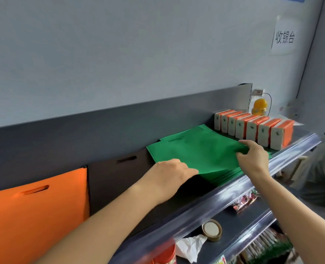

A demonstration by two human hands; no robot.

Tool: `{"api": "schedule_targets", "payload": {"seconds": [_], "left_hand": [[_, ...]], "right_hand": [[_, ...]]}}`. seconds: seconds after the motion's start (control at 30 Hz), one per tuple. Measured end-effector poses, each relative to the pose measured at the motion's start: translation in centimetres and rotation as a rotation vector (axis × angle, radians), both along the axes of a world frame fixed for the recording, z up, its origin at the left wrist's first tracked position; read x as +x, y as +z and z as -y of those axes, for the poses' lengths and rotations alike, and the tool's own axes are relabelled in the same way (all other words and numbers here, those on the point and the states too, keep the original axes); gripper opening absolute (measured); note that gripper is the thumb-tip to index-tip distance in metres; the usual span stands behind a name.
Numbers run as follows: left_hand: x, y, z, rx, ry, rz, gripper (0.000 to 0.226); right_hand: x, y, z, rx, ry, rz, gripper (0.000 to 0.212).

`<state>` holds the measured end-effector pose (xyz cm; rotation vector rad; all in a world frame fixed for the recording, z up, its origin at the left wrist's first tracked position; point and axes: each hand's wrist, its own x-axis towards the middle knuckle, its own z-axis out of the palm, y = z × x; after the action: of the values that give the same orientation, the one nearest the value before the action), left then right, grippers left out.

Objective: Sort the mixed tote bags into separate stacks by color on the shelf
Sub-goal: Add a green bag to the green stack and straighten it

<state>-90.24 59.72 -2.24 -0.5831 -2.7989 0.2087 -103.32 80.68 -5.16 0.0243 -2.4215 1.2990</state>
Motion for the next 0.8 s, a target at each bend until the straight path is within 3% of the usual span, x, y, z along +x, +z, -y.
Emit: {"api": "schedule_targets", "payload": {"seconds": [0.2,0.33,0.4,0.5,0.63,0.8], "left_hand": [[-5.0,-1.6,-4.1,0.074,0.047,0.049,0.061],[-6.5,-3.7,-5.5,0.12,0.083,0.173,0.042],[-6.7,-4.4,-5.8,0.104,0.113,0.224,0.042],[-6.3,-4.2,-5.8,0.078,0.117,0.192,0.052],[-3.1,-3.3,-4.3,0.148,0.147,0.062,0.046],[5.3,-2.9,2.5,0.207,0.349,0.003,0.037]], "right_hand": [[-6.0,-0.1,-3.7,0.065,-0.014,-0.008,0.051],[-7.4,-1.2,-4.3,0.458,-0.058,0.05,0.051],[-6.9,-1.9,-3.5,0.604,-0.033,-0.033,0.046],[-5.2,-2.1,-0.6,0.589,0.146,-0.136,0.038],[-2.0,-1.7,4.0,0.47,0.368,-0.211,0.034],[2.8,-0.8,10.1,0.39,0.51,-0.266,0.034]]}}
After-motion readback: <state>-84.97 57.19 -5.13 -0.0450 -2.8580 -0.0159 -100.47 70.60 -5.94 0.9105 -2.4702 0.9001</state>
